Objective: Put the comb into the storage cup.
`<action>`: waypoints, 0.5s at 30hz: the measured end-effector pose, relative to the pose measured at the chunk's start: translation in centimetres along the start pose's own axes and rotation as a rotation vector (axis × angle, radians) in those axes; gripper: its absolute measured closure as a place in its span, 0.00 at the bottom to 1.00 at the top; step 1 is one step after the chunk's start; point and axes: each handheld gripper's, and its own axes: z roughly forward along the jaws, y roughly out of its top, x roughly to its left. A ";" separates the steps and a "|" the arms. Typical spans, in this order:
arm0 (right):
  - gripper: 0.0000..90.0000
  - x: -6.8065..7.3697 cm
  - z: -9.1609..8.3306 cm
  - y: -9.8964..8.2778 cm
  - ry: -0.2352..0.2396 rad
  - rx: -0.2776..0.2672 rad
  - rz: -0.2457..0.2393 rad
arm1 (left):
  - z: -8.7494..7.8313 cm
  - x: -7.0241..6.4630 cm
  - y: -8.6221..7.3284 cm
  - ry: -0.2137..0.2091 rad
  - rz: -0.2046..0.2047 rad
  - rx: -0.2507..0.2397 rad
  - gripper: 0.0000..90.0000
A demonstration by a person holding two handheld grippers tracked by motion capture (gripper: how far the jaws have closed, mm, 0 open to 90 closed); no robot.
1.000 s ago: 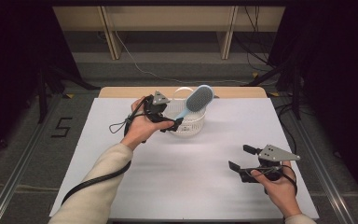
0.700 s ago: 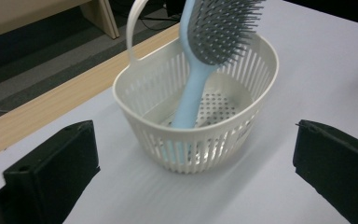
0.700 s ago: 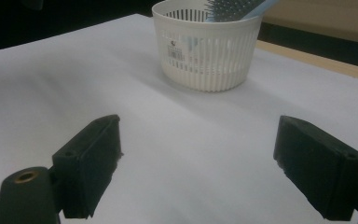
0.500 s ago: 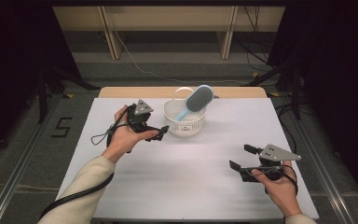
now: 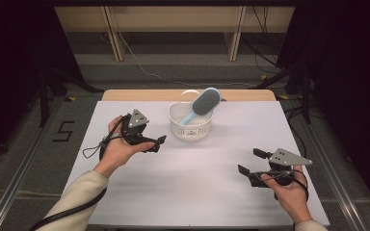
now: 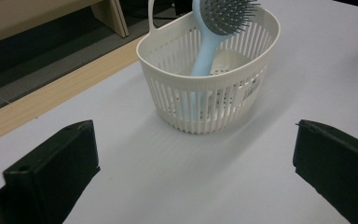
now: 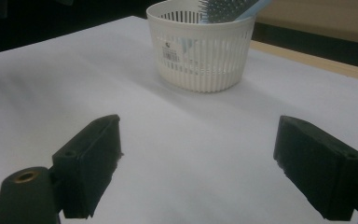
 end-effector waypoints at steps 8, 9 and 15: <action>0.17 -0.1 -0.1 0.0 -0.004 -0.006 0.005 | -1.0 -0.3 -1.5 -0.004 0.010 0.008 0.00; 0.17 -0.1 -0.1 0.0 -0.005 -0.006 0.005 | -1.1 -0.4 -1.6 -0.004 0.007 0.005 0.00; 0.17 -0.2 -0.2 0.1 -0.007 -0.007 0.007 | -1.9 -0.6 -2.4 -0.010 0.005 -0.004 0.00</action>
